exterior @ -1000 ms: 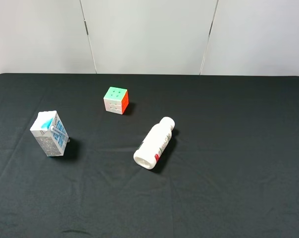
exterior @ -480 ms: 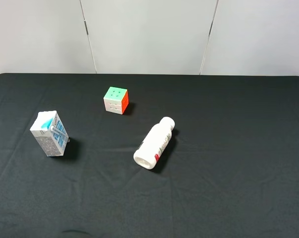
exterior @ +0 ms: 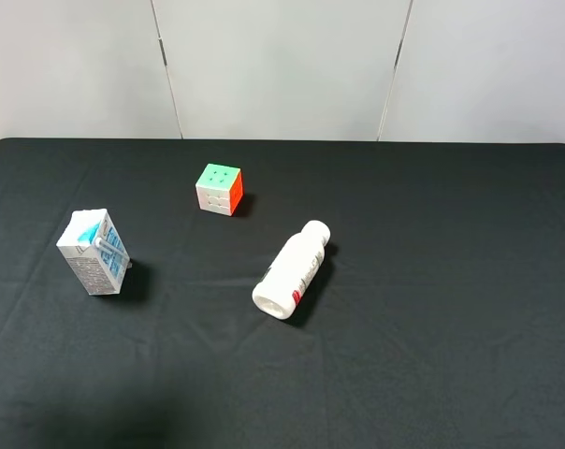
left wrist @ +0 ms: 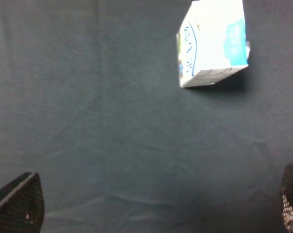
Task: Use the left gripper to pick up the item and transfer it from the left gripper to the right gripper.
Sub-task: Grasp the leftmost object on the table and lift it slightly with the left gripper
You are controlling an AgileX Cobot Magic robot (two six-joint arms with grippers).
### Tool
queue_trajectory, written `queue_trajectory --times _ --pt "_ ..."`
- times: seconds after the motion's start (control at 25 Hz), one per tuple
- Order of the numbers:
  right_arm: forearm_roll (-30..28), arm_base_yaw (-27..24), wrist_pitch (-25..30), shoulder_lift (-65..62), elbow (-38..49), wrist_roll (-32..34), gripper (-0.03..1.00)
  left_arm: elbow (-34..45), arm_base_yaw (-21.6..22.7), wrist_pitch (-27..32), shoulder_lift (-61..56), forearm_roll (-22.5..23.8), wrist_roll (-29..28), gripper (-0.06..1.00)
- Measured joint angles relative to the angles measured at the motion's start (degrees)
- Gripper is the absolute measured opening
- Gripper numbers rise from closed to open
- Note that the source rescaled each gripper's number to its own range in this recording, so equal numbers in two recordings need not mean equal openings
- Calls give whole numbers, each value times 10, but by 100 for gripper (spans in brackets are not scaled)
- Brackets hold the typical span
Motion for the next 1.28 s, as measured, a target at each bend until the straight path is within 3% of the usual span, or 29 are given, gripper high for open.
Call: queue_trajectory --times 0.24,0.64,1.0,1.28 --pt "0 0 0 0 0 0 100 -10 0 -31 91 -33 -3 100" --pt "0 0 0 0 0 0 100 -14 -3 -71 180 -48 -34 100" --pt "0 0 0 0 0 0 100 -67 -104 -92 269 30 -146 100" --pt "0 0 -1 0 0 0 100 -83 -153 -111 350 39 -198 100"
